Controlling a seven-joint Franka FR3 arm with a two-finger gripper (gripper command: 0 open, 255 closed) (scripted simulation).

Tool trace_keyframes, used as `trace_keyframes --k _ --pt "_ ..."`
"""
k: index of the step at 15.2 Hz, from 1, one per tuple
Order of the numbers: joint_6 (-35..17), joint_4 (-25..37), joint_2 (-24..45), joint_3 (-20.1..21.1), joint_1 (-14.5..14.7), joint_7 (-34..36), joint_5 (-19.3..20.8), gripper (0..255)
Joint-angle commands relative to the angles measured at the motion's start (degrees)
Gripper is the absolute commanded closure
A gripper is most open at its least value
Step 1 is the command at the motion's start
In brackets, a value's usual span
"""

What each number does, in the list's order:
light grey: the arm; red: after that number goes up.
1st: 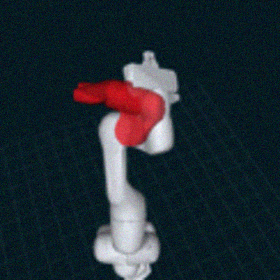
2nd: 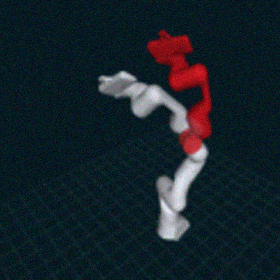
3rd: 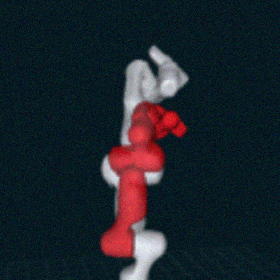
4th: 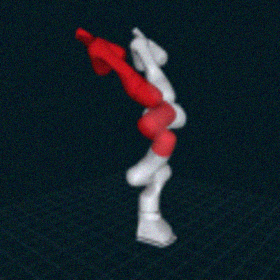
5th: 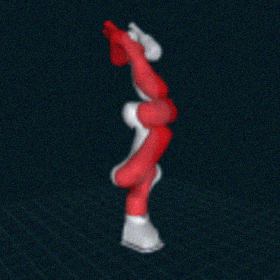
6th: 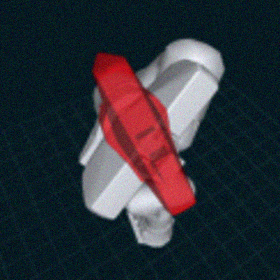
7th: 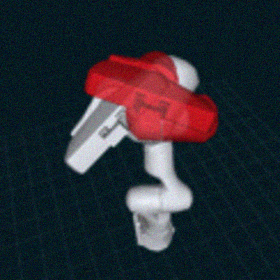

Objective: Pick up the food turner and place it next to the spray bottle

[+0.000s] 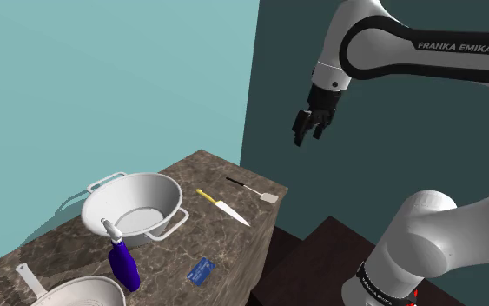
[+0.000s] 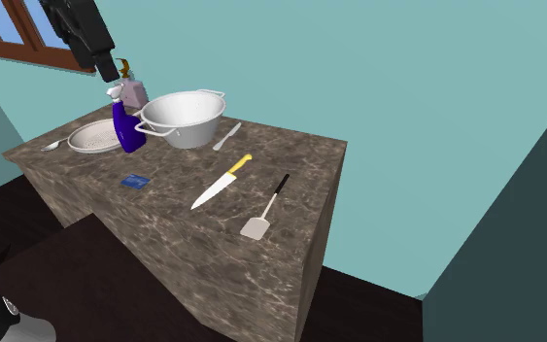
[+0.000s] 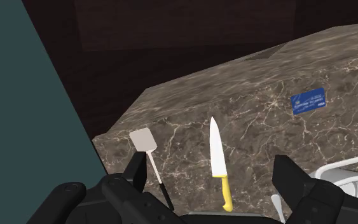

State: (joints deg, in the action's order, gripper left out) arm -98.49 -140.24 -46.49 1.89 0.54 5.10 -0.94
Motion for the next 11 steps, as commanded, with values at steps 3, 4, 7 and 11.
trace_keyframes --k 3,4,7,11 --pt "-3.9 -1.7 2.3 -1.0 -0.1 -1.8 0.6 0" --pt "-5.9 -2.4 3.6 -1.6 -0.2 -2.7 0.9 0" --pt "-11.9 -4.0 8.0 -3.1 -0.3 -5.3 1.8 0" --pt "-19.9 -5.0 15.1 -5.2 -0.5 -8.9 2.5 0"
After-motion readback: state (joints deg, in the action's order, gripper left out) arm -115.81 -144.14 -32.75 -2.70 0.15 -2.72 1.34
